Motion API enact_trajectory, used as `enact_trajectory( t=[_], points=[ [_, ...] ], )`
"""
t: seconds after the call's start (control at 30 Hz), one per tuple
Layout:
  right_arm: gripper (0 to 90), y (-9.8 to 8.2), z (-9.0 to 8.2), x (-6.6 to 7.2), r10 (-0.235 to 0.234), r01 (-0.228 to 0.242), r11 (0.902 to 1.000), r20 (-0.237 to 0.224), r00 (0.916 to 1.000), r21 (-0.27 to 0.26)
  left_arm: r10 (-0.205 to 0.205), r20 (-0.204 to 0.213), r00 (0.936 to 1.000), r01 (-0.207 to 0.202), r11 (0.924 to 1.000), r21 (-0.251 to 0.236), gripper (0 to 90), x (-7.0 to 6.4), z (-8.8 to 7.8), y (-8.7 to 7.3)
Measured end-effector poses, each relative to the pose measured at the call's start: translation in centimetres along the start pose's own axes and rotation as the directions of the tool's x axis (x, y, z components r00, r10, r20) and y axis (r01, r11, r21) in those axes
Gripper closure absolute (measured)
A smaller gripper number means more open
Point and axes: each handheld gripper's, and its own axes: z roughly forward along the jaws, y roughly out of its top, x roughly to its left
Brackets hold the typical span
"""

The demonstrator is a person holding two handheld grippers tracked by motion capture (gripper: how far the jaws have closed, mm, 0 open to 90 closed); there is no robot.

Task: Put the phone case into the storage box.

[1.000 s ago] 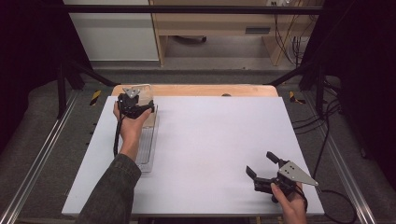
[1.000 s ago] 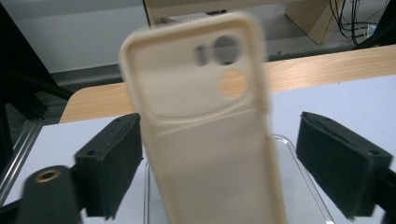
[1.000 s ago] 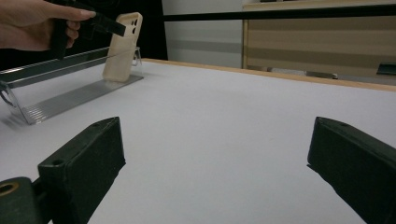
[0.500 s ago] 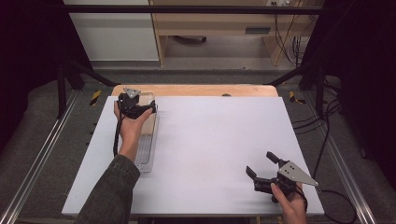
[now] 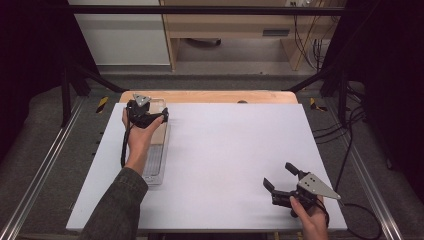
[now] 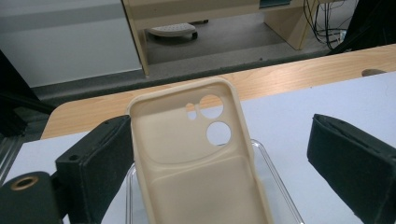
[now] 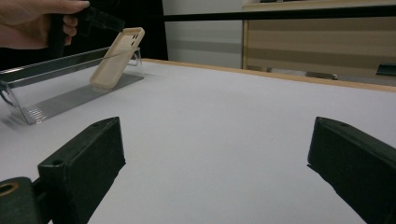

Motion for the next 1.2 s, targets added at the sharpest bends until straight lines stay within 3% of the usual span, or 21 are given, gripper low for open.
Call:
enact_trajectory(
  t=[0.63, 0.97, 1.2],
  points=[
    [3.6, 0.0, 0.0, 0.0, -0.002, 0.002, 1.0000, 0.003, 1.0000, 0.003, 0.049, 0.055, 0.9973, -0.048, 0.9987, -0.016, 4.5, -1.4, -0.8, 0.0],
    [3.7, 0.0, 0.1, 0.1, -0.009, 0.009, 0.9999, 0.003, 1.0000, 0.006, 0.083, 0.099, 0.9916, -0.079, 0.9957, -0.049, 4.7, -2.4, -1.9, 0.0],
    [3.6, -0.1, 0.0, 0.1, -0.009, 0.009, 0.9999, 0.003, 1.0000, 0.006, 0.111, 0.139, 0.9840, -0.100, 0.9916, -0.082, 4.7, -3.5, -3.1, -0.2]
  ],
)
